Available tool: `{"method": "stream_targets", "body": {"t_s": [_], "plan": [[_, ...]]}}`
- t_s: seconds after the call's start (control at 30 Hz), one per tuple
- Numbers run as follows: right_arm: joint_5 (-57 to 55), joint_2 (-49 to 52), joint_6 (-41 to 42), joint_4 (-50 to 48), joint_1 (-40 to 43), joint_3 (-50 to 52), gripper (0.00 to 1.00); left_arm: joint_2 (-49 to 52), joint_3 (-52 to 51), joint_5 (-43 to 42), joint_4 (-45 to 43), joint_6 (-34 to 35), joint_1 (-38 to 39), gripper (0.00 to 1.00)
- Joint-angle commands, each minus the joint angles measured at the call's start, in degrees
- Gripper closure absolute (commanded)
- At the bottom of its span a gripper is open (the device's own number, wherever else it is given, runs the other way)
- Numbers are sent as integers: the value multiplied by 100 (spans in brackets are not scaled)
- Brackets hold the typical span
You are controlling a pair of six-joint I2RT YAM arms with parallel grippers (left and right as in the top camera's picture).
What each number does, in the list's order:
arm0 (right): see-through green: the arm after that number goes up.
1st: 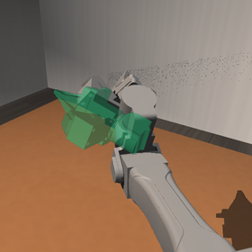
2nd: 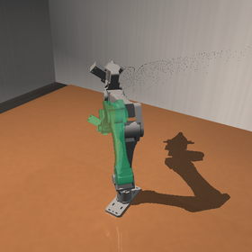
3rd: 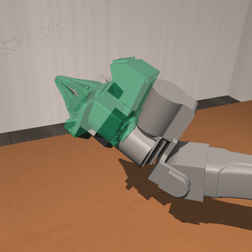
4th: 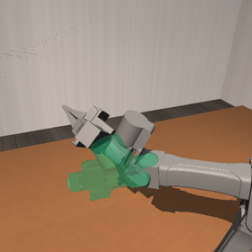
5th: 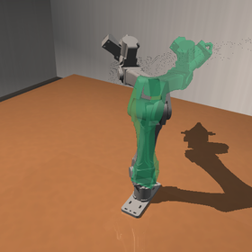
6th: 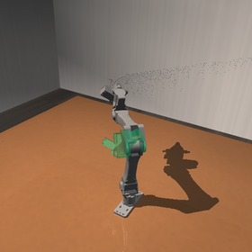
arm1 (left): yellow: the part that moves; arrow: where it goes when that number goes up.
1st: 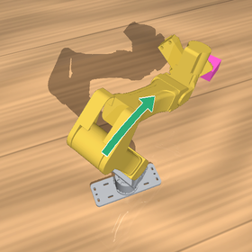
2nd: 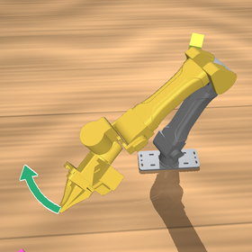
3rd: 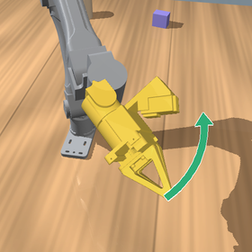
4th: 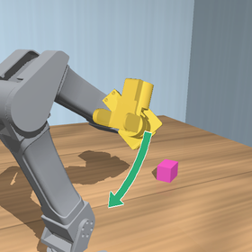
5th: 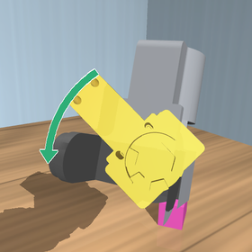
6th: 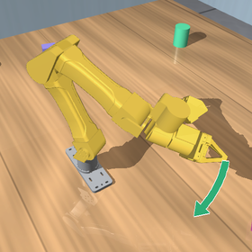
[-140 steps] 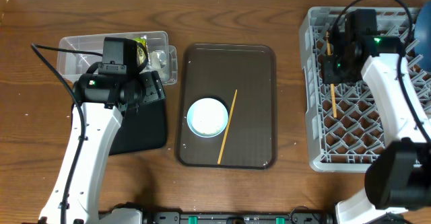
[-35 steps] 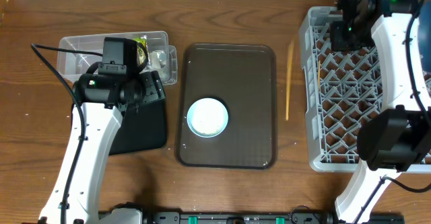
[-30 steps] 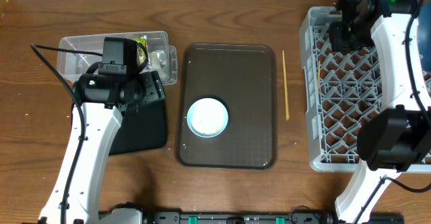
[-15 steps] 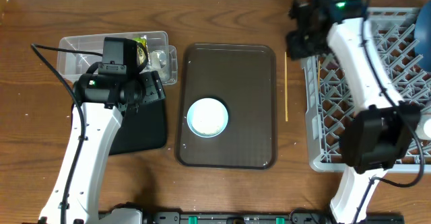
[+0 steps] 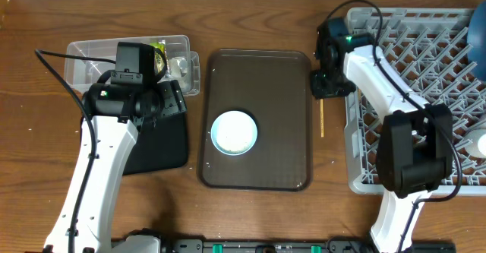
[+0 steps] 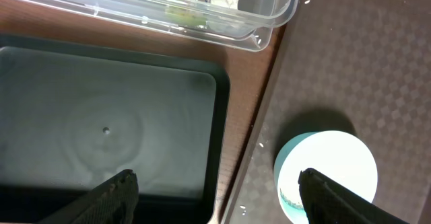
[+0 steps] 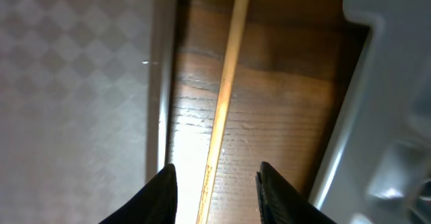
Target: Sort waste into correct bins and load items into the dishwasher rack
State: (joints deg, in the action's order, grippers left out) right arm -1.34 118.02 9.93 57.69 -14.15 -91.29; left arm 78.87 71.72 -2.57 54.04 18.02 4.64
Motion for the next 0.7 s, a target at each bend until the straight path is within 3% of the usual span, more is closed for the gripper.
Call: {"method": "stream_targets", "body": {"t_s": [0.0,0.67], "plan": [[-131,22,431,-157,-208,278,63,13,-4,68,35,7,-24,21],[-597,24,979,-785,-315,1147,61,13,-4,68,35,7,-24,21]]}}
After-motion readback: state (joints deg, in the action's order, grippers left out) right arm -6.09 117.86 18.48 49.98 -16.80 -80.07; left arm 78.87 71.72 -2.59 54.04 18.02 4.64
